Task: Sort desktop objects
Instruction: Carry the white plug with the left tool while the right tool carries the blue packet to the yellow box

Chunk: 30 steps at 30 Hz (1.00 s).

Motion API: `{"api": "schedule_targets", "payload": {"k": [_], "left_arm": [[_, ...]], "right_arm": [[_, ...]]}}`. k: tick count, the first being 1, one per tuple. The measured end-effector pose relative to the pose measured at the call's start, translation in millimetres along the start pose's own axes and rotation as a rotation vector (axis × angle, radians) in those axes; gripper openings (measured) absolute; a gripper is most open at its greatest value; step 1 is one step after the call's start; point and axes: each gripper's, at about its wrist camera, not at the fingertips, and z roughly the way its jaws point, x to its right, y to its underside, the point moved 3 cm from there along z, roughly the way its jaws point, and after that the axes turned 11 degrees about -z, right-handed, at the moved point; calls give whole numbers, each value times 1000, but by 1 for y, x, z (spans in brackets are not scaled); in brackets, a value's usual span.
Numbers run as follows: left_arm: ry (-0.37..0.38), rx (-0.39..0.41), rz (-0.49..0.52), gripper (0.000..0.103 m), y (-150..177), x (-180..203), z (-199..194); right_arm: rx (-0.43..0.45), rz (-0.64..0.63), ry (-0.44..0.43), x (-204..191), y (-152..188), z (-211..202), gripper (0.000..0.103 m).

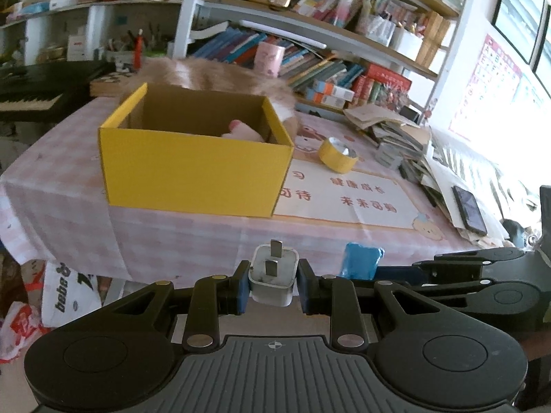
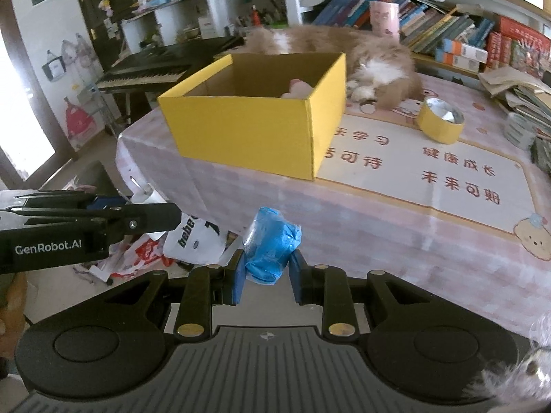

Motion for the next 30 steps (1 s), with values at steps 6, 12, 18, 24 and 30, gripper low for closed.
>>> {"api": "schedule_targets", "payload": {"k": [6,12,18,24,30], "left_arm": [[-22,24,-33,26,-2,-14,-10],[-51,47,-65,26,-9,-26,-13],[-74,76,-92,26,-22,-33,-11],[-97,125,-96,26,-49,-37,-4],[-115,191,-84,26,-87,-34,11]], "right_arm": [[1,-34,-22,-14,-7,4,25],[14,-70,-48,-24,-19,9,25],[18,-85,-87,-28,-32,17,25],[33,-106,-126,-22,-53,26,24],[102,-110,-149,-3,-97,38,24]]}}
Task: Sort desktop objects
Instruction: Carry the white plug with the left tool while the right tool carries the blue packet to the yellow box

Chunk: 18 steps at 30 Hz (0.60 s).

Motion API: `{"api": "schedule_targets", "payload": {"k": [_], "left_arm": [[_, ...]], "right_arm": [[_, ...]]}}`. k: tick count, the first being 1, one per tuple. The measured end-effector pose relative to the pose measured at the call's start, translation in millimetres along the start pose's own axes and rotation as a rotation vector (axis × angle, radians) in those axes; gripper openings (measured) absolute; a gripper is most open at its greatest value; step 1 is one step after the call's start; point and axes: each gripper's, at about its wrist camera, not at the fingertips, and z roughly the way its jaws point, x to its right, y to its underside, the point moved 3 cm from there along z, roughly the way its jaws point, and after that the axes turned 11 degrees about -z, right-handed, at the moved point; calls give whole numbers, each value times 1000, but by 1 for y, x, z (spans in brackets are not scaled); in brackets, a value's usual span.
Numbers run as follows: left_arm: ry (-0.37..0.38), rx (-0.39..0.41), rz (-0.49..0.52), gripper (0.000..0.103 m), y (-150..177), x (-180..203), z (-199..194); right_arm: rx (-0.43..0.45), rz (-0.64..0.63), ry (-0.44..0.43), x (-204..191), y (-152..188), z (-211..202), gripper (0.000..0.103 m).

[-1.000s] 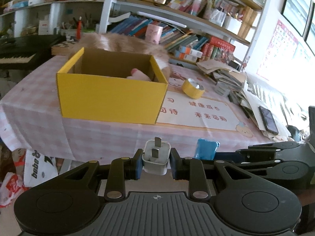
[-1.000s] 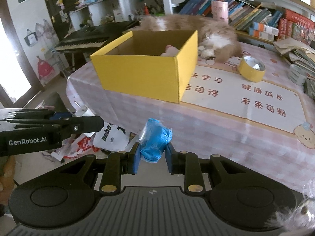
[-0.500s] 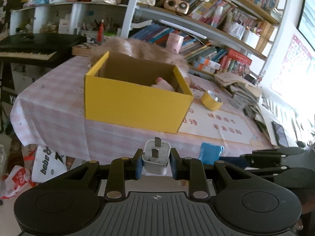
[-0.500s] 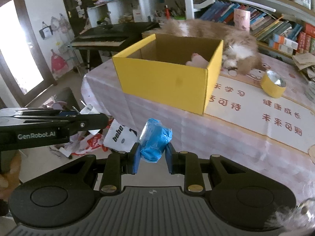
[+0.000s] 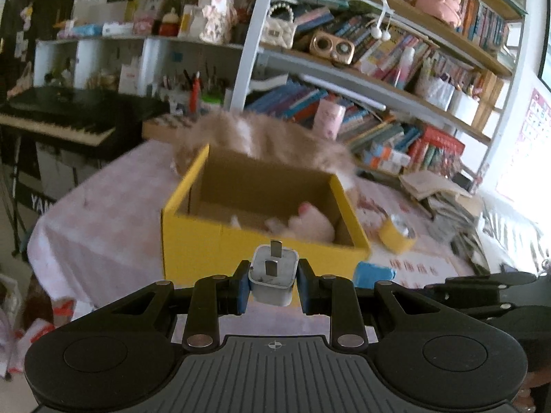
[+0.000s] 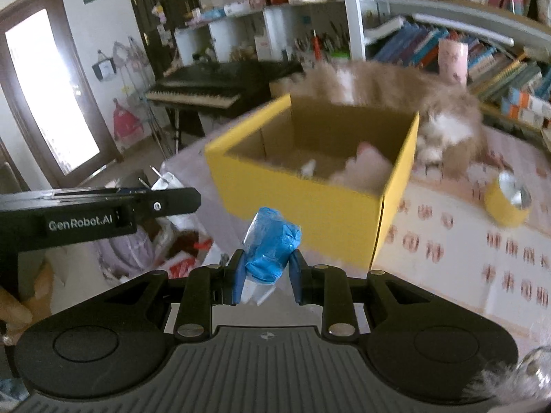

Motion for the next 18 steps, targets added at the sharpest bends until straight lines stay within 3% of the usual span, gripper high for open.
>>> {"api": "schedule_targets", "payload": {"k": [11,18], "left_arm": [[-53,59,38,26,-47,14,66],[-128,19,88,26,-61,15,120]], "right_arm": [[82,-63,3,61,-59,29,24],[59,-168,22,93,-85,69,24]]}}
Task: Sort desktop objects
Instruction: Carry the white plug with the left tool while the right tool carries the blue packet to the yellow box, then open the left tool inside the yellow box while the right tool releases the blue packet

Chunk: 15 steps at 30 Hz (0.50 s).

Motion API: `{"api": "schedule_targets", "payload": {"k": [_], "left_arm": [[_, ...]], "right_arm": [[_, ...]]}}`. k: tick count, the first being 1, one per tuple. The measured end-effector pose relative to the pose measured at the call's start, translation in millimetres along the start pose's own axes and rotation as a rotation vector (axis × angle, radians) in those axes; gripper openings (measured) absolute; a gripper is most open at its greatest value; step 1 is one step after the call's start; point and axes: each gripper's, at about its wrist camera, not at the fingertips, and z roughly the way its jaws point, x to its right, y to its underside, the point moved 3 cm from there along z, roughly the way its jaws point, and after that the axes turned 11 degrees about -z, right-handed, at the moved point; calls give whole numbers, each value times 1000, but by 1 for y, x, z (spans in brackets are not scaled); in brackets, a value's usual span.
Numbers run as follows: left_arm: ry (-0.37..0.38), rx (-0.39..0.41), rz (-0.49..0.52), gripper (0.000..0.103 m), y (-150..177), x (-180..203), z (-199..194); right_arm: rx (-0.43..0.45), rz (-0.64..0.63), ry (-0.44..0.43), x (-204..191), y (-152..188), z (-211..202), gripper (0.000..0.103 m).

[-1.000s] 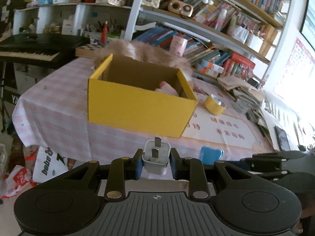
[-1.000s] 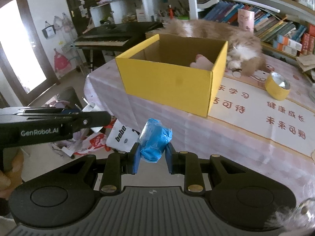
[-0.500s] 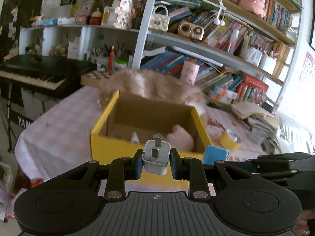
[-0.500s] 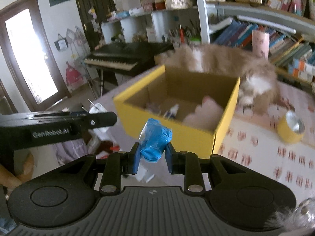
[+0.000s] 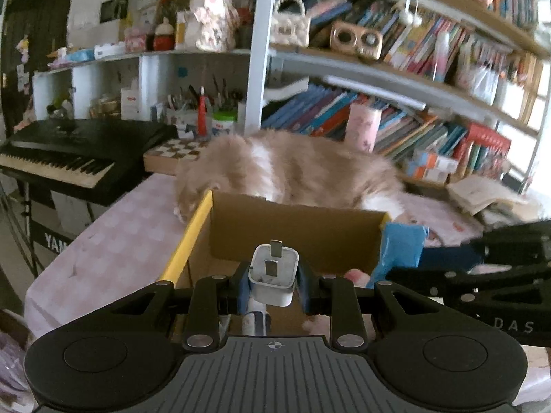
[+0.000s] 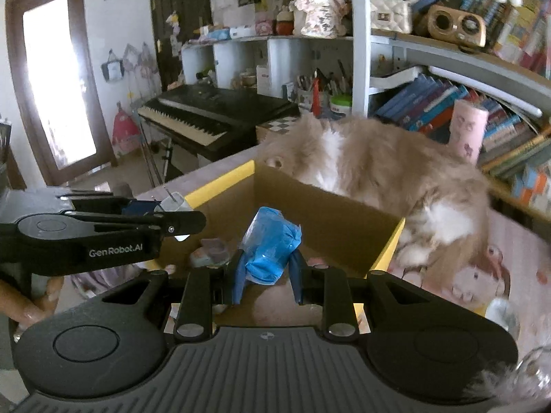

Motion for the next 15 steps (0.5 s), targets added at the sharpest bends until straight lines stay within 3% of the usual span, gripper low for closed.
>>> {"api": "schedule_targets", "payload": {"k": [8,15], "left_arm": [[-51,-72,112,26,-23,11,64],[-79,-217,129,26,-28,14,117]], "right_arm": [[-88,-163,-18,22,-9,72,25],[-206,-295,-68,29,-8,129,25]]}}
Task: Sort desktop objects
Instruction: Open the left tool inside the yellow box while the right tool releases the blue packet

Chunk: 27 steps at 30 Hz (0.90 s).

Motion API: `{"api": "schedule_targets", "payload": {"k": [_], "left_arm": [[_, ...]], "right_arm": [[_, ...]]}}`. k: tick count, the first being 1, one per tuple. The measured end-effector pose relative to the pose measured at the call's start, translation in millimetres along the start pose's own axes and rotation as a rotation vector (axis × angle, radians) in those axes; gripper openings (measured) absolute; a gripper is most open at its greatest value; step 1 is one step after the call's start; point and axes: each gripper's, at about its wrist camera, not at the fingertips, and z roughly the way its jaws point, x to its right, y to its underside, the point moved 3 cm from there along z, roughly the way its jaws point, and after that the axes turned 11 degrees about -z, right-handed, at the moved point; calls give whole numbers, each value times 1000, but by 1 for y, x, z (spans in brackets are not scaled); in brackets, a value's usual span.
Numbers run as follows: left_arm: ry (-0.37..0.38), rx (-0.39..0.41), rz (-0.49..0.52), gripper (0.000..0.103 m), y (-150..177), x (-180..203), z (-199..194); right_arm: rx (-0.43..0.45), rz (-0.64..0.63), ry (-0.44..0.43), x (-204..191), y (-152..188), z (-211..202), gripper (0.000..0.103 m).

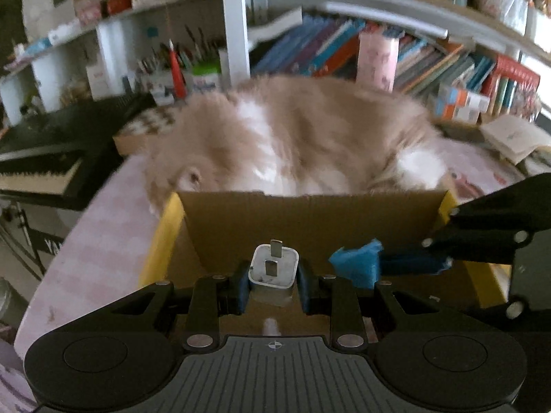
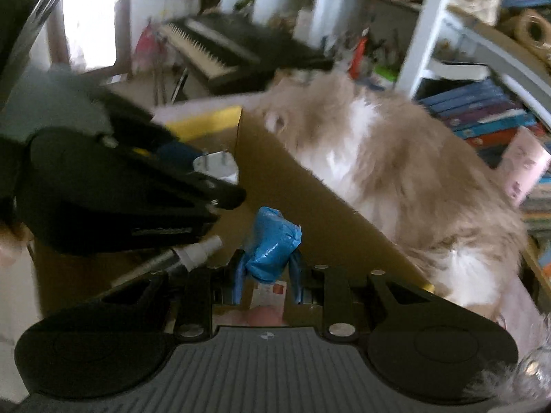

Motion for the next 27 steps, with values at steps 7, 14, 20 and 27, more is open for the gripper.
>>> {"api": "schedule_targets", "payload": {"k": [7,14,20,27], "left_arm": [[-20,-124,20,27,0,3,23],[-30,-142,-7,36,0,-2,23],[-15,-66,-22,65,-1,0,6],[16,95,-1,76,-1,13,-44]], "right_arm": [[-104,-131,-66,-6,-1,34,25],[-123,-153,-78,-8,-4,39,26],[-81,-119,-55,-5,-4,26,41],[40,-48,10,2,4,-22,52]]}}
